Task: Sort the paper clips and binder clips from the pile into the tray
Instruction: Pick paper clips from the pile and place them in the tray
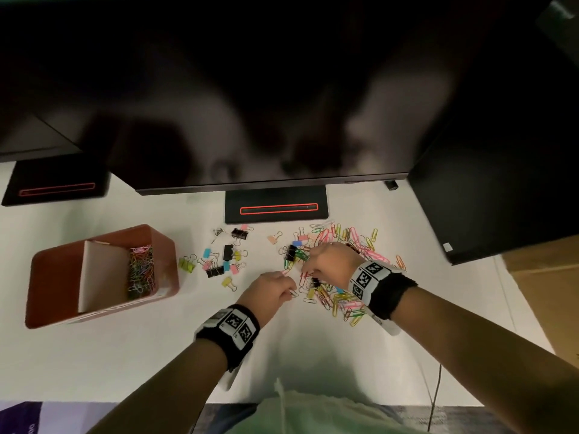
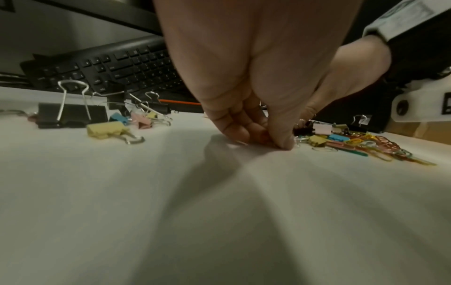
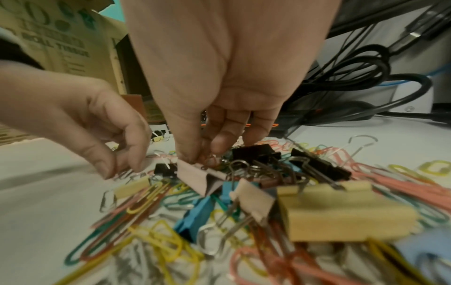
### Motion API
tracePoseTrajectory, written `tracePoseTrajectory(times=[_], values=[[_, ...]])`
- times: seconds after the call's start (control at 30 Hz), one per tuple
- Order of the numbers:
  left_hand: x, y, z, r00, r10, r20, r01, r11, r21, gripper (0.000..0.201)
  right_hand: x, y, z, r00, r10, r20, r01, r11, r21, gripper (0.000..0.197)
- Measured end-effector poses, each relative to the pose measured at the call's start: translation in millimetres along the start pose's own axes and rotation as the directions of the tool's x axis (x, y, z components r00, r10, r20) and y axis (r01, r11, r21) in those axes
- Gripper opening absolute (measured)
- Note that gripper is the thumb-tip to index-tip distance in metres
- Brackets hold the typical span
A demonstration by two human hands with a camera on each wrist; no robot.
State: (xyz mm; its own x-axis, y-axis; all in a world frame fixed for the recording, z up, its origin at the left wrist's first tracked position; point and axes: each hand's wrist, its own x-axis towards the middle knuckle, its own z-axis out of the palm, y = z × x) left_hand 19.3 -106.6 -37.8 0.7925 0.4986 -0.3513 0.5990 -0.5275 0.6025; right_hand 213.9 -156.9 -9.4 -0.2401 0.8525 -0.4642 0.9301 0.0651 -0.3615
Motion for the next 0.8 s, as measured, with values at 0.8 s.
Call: tracePoseTrajectory(times=[0.8], values=[[15, 7, -12, 0.928, -0.307, -0.212, 0.215, 0.904, -0.369, 0.023, -6, 9, -13, 0.952, 0.194, -0.236, -0.088, 0.914, 0.396, 0.010]])
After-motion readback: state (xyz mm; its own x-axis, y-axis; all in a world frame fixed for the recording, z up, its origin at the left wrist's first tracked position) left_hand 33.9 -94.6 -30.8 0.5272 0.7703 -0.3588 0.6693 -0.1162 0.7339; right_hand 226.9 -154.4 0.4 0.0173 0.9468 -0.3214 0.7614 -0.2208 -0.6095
